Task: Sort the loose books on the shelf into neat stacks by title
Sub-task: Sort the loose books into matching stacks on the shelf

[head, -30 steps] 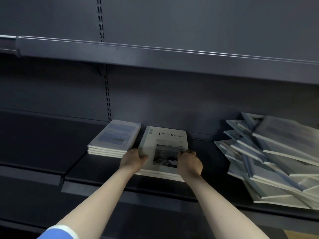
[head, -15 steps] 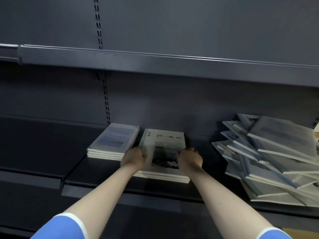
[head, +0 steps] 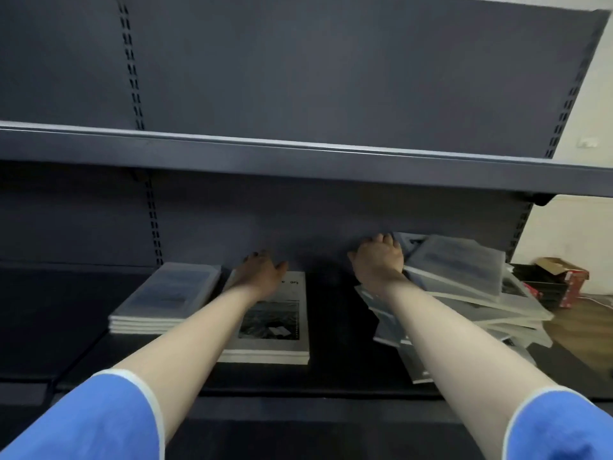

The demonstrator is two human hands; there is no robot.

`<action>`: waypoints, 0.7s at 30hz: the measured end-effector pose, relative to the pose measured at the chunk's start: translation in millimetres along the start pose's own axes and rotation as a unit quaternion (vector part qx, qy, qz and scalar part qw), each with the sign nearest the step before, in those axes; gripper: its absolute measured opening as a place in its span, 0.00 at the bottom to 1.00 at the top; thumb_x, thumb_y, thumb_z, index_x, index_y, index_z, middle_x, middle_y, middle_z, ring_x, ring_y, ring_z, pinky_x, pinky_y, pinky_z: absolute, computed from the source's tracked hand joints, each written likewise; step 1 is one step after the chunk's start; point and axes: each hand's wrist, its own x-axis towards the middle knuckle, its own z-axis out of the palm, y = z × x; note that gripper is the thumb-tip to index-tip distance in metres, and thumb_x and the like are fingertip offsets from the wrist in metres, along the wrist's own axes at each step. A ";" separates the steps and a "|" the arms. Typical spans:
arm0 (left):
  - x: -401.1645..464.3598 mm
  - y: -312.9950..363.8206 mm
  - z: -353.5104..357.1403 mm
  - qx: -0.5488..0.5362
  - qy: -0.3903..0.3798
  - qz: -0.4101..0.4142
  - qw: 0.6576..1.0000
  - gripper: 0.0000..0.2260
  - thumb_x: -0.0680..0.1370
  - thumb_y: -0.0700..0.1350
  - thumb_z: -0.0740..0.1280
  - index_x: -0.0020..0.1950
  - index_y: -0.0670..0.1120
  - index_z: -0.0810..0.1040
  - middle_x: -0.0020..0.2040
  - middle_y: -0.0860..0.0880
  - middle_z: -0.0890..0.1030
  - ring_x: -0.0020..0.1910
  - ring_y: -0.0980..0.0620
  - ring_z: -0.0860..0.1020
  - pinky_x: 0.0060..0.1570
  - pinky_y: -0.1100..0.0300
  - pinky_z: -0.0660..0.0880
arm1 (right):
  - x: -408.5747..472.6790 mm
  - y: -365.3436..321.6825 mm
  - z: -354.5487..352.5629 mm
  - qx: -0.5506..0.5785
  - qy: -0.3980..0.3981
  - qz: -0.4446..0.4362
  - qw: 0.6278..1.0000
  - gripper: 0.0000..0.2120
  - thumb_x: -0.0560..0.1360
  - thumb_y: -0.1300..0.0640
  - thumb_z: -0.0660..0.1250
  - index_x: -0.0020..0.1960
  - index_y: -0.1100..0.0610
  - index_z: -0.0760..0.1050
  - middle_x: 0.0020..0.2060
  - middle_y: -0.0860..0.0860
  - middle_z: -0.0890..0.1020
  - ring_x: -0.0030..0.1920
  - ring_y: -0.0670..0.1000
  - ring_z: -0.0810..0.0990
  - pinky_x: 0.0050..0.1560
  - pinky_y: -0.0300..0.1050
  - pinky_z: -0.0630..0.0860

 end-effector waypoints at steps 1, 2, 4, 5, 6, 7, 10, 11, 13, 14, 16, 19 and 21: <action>0.4 9.7 0.9 0.005 0.001 0.004 1.000 0.25 0.82 0.55 0.54 0.73 0.39 0.62 0.72 0.40 0.66 0.69 0.41 0.66 0.64 0.53 0.66 | 0.2 11.9 -2.6 0.003 0.002 0.012 1.000 0.26 0.82 0.46 0.51 0.74 0.60 0.64 0.74 0.59 0.61 0.74 0.60 0.57 0.73 0.52 0.54; 0.2 20.3 2.3 0.004 0.000 0.011 1.000 0.25 0.82 0.55 0.53 0.73 0.39 0.63 0.72 0.40 0.66 0.69 0.41 0.66 0.63 0.53 0.66 | -0.3 23.9 -4.8 0.005 0.002 0.025 1.000 0.26 0.82 0.46 0.51 0.74 0.60 0.63 0.74 0.60 0.61 0.74 0.60 0.57 0.73 0.52 0.54; -1.3 40.9 6.5 -0.012 -0.004 0.031 0.999 0.25 0.82 0.54 0.53 0.72 0.38 0.63 0.73 0.40 0.65 0.69 0.41 0.66 0.63 0.53 0.66 | -0.8 47.9 -6.7 -0.001 -0.002 0.047 0.999 0.25 0.82 0.49 0.50 0.75 0.62 0.60 0.74 0.60 0.60 0.75 0.60 0.56 0.74 0.52 0.54; -2.0 50.8 9.0 -0.017 -0.004 0.040 0.999 0.25 0.82 0.55 0.53 0.72 0.38 0.64 0.73 0.40 0.65 0.69 0.42 0.67 0.64 0.53 0.67 | -0.9 59.8 -6.8 -0.007 -0.002 0.058 0.998 0.25 0.82 0.50 0.50 0.75 0.62 0.60 0.74 0.60 0.60 0.74 0.60 0.57 0.74 0.52 0.55; -1.8 60.9 12.1 -0.020 -0.004 0.047 0.999 0.25 0.82 0.55 0.53 0.71 0.38 0.65 0.72 0.40 0.66 0.68 0.42 0.67 0.64 0.53 0.67 | -1.4 71.9 -7.0 -0.009 0.000 0.069 0.998 0.25 0.82 0.50 0.50 0.75 0.63 0.60 0.74 0.60 0.61 0.74 0.60 0.57 0.74 0.51 0.56; -1.1 69.7 15.2 -0.022 -0.004 0.052 0.998 0.24 0.82 0.55 0.53 0.70 0.39 0.66 0.71 0.40 0.67 0.68 0.42 0.68 0.63 0.54 0.67 | -1.5 82.7 -6.9 -0.007 -0.001 0.080 0.997 0.26 0.82 0.49 0.50 0.75 0.63 0.61 0.73 0.60 0.61 0.74 0.60 0.58 0.73 0.51 0.57; 1.1 98.9 26.3 -0.025 -0.016 0.071 0.997 0.24 0.82 0.55 0.52 0.71 0.40 0.66 0.72 0.41 0.67 0.69 0.42 0.67 0.62 0.56 0.66 | -4.0 115.2 -7.2 0.003 -0.002 0.108 0.994 0.30 0.81 0.43 0.48 0.74 0.63 0.62 0.72 0.60 0.64 0.72 0.60 0.61 0.70 0.51 0.59; 1.1 108.9 30.0 -0.025 -0.025 0.075 0.997 0.25 0.82 0.56 0.52 0.71 0.40 0.65 0.72 0.41 0.67 0.69 0.42 0.68 0.62 0.55 0.67 | -5.2 125.8 -7.2 0.006 -0.003 0.120 0.993 0.31 0.81 0.42 0.47 0.74 0.63 0.62 0.72 0.60 0.64 0.71 0.60 0.62 0.70 0.51 0.60; 0.9 128.3 37.2 -0.027 -0.041 0.081 0.996 0.26 0.82 0.56 0.51 0.72 0.40 0.64 0.72 0.41 0.66 0.68 0.42 0.68 0.62 0.54 0.67 | -8.5 145.8 -6.4 0.014 -0.007 0.144 0.989 0.32 0.81 0.41 0.47 0.74 0.64 0.61 0.72 0.60 0.65 0.71 0.60 0.62 0.69 0.51 0.60; 0.6 137.2 41.2 -0.028 -0.045 0.082 0.995 0.26 0.82 0.57 0.51 0.71 0.39 0.65 0.72 0.40 0.66 0.68 0.42 0.68 0.62 0.53 0.67 | -10.7 154.6 -5.6 0.017 -0.013 0.155 0.988 0.32 0.81 0.41 0.48 0.74 0.63 0.61 0.71 0.60 0.65 0.71 0.60 0.62 0.69 0.51 0.60; 0.1 153.3 48.3 -0.020 -0.051 0.080 0.995 0.26 0.82 0.57 0.51 0.71 0.39 0.65 0.72 0.40 0.66 0.69 0.41 0.68 0.63 0.52 0.67 | -13.8 169.6 -1.1 0.023 -0.021 0.174 0.984 0.32 0.81 0.41 0.49 0.74 0.63 0.61 0.71 0.60 0.66 0.70 0.60 0.64 0.68 0.50 0.62; -0.6 173.0 59.0 -0.016 -0.065 0.079 0.995 0.28 0.81 0.59 0.51 0.73 0.41 0.64 0.73 0.40 0.65 0.70 0.39 0.66 0.66 0.50 0.66 | -18.5 185.9 5.5 0.028 -0.028 0.202 0.979 0.34 0.80 0.39 0.49 0.75 0.63 0.61 0.71 0.59 0.66 0.69 0.59 0.66 0.66 0.49 0.65; -1.0 182.9 65.1 -0.015 -0.073 0.084 0.994 0.28 0.80 0.60 0.51 0.73 0.42 0.64 0.73 0.41 0.65 0.70 0.39 0.66 0.66 0.50 0.66 | -21.5 193.5 8.2 0.034 -0.031 0.213 0.976 0.35 0.80 0.38 0.48 0.74 0.64 0.61 0.70 0.60 0.67 0.69 0.59 0.67 0.65 0.48 0.66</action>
